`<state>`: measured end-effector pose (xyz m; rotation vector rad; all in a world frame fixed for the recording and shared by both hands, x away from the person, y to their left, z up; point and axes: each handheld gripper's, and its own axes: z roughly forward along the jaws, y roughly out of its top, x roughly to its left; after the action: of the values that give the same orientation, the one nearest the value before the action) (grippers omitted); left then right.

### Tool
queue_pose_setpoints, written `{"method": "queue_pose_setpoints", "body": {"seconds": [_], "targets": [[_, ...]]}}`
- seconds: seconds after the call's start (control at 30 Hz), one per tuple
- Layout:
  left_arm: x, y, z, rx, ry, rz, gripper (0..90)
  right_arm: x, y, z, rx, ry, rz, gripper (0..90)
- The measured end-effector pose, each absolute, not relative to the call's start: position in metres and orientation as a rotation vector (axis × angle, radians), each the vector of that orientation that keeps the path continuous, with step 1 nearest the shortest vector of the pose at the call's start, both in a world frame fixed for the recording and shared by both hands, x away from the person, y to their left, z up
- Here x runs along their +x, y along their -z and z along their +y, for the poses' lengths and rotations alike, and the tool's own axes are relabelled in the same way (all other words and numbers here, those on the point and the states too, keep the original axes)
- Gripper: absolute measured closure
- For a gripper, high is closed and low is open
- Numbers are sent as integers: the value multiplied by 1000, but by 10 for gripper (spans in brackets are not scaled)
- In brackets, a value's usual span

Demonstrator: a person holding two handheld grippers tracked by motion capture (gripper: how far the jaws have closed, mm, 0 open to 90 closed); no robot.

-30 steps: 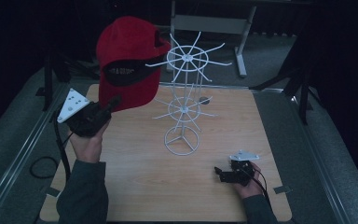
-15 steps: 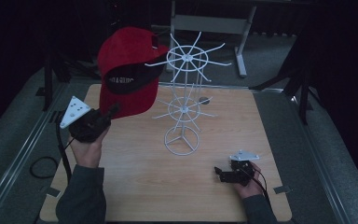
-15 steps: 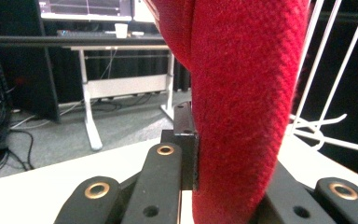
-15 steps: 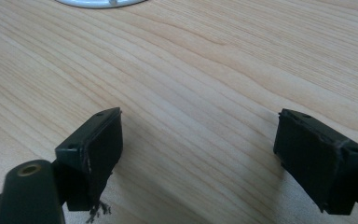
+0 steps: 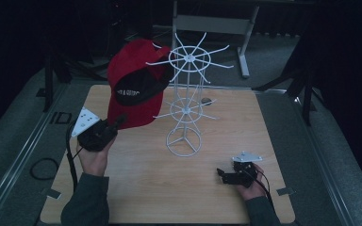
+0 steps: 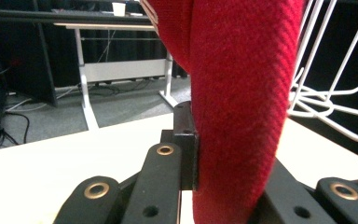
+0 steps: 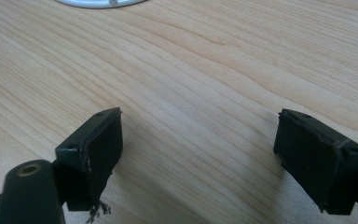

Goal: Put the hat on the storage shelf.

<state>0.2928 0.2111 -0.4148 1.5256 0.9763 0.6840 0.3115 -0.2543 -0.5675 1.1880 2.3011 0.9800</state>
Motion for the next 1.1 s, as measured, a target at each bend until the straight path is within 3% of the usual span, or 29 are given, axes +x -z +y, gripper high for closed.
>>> {"method": "queue_pose_setpoints", "body": {"seconds": [0.77,1.1], "targets": [[289,450,198,1611,-621,978,808,312,568,-254,1183,-978,2301,153],[289,451,198,1644,-593,998,551,311,568,-254,1186,-979,2301,153]]}}
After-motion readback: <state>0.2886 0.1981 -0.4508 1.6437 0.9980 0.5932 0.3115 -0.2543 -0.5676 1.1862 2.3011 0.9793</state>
